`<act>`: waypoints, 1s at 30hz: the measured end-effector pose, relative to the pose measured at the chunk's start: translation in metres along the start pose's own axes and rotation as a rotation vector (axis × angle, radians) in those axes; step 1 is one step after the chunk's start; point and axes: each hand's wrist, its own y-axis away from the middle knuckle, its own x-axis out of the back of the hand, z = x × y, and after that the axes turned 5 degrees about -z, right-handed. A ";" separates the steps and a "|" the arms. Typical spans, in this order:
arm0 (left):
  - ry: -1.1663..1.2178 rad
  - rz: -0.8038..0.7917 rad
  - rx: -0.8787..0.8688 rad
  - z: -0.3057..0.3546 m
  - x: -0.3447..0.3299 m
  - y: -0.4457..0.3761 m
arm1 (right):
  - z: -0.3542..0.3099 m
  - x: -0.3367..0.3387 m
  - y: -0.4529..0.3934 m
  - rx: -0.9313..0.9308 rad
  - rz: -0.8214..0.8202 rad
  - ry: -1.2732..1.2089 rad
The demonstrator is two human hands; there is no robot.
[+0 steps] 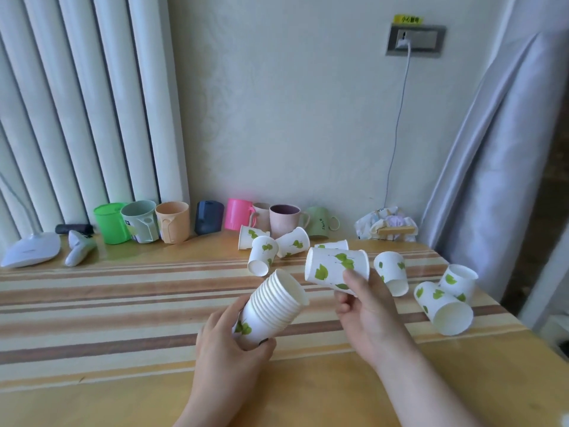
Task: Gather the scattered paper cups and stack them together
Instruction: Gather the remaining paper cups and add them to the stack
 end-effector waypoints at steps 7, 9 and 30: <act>0.020 0.002 -0.019 0.011 0.000 0.001 | 0.007 -0.021 0.013 -0.011 -0.102 0.255; -0.006 -0.010 -0.015 0.010 0.000 0.000 | 0.009 -0.024 0.016 -0.010 -0.113 0.289; 0.091 0.167 0.182 -0.003 0.016 -0.007 | 0.050 -0.023 -0.028 -0.236 -0.089 1.277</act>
